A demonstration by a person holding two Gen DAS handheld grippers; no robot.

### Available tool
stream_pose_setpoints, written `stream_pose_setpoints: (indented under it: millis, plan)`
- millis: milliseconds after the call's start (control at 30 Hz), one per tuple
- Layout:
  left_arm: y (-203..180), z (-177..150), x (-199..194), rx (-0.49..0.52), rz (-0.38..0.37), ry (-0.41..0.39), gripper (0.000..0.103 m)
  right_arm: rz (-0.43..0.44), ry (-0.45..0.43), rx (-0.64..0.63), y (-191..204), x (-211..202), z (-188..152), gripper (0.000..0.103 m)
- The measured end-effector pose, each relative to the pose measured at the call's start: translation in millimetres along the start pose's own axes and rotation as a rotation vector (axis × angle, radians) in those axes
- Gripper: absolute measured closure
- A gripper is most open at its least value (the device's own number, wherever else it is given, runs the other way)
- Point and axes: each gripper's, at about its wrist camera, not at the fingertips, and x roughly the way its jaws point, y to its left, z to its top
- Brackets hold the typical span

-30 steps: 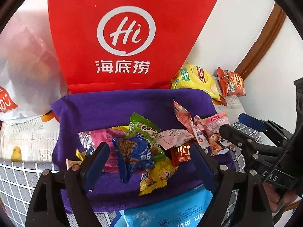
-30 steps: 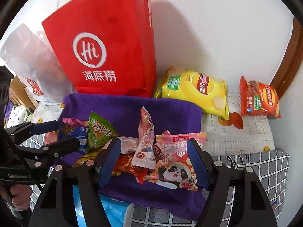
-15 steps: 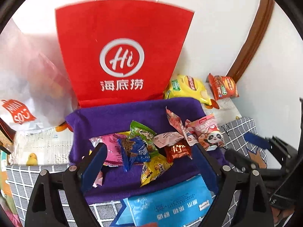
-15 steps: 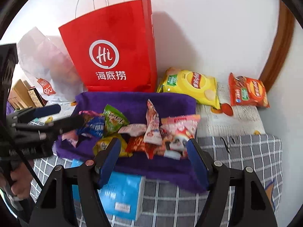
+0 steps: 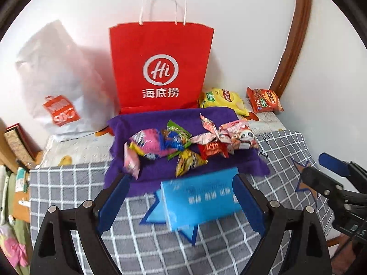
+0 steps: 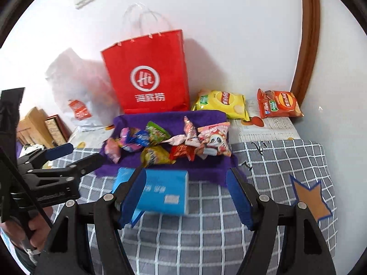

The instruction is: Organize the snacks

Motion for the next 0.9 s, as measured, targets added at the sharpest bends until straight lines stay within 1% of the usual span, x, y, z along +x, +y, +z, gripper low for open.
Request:
stream_pose_setpoints:
  millis: [100,167,267,333,433,467,667,733,900]
  plan:
    - [-1,-19,-23,-0.016,0.000,-0.023,0.012,0.020,-0.022,0.018,1,-24,-20,0.029]
    - [-3,-31,-37,-0.022,0.003,-0.039,0.012,0.009,-0.027,0.027,1,-36,-32,0.027]
    - [-8,-48,-55,-0.022,0.000,-0.057,0.012,-0.009,-0.032,0.049,-1,-52,-51,0.027]
    - [-14,-60,-67,-0.018,0.004,-0.072,0.011,-0.021,-0.046,0.067,-3,-63,-62,0.025]
    - [-22,-76,-83,-0.015,0.018,-0.091,0.011,-0.041,-0.072,0.092,-8,-79,-79,0.018]
    - [-24,-80,-87,-0.015,0.020,-0.095,0.011,-0.045,-0.080,0.094,-9,-84,-84,0.014]
    - [-38,-104,-113,-0.020,0.037,-0.131,0.008,-0.076,-0.149,0.053,-6,-114,-113,0.002]
    - [-43,-111,-120,-0.020,0.045,-0.142,0.006,-0.080,-0.159,0.037,-5,-123,-122,0.001]
    - [-54,-125,-133,-0.014,0.053,-0.155,0.006,-0.045,-0.156,0.058,-6,-134,-138,0.001]
